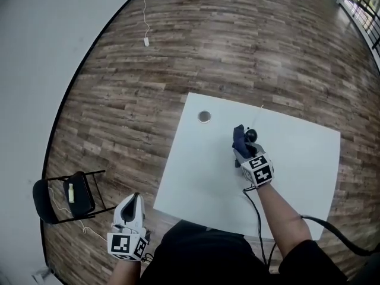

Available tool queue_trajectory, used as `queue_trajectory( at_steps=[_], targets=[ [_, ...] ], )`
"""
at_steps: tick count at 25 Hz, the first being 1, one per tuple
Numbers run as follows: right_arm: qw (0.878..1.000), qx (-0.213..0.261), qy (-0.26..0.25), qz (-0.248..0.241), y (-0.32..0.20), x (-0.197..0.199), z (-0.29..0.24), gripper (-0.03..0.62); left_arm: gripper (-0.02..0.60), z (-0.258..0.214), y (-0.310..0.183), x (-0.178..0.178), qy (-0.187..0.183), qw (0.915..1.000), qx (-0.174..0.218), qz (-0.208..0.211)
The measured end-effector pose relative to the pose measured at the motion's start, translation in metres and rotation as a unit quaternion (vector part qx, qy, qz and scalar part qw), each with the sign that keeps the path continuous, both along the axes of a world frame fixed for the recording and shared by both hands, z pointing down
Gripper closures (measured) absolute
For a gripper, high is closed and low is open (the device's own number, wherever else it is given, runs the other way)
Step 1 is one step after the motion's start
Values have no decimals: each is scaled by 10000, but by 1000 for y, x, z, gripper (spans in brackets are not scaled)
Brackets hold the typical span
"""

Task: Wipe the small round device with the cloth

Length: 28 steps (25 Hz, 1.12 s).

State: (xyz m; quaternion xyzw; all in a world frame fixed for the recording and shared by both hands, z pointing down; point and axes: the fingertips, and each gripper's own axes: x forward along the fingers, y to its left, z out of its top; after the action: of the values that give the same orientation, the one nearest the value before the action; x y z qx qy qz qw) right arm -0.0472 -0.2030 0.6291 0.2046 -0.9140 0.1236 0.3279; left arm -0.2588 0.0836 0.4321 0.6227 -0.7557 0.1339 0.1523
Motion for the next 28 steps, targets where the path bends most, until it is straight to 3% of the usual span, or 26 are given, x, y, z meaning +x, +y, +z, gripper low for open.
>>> queue_trajectory(
  at_steps=[4,9,11,19,28],
  targets=[
    [9995,-273,128,-105,33,6,27,465,575,-5,6,-5,-65,10000,22,-27],
    [9954,799,-386,370,1,15,-34,465,575,-15,4,-11,-258,9996,113,-50],
    [9928,976,-452,520,-22,16,-53,465,575,-18,2,-12,-334,9993,146,-33],
    [9964,356,-365,680,-62,22,-40,464,575,-11,14,-11,-188,9997,31,-136],
    [9905,-176,-709,1167,-70,46,-32,464,575,-5,17,-7,107,9996,20,-277]
  ],
)
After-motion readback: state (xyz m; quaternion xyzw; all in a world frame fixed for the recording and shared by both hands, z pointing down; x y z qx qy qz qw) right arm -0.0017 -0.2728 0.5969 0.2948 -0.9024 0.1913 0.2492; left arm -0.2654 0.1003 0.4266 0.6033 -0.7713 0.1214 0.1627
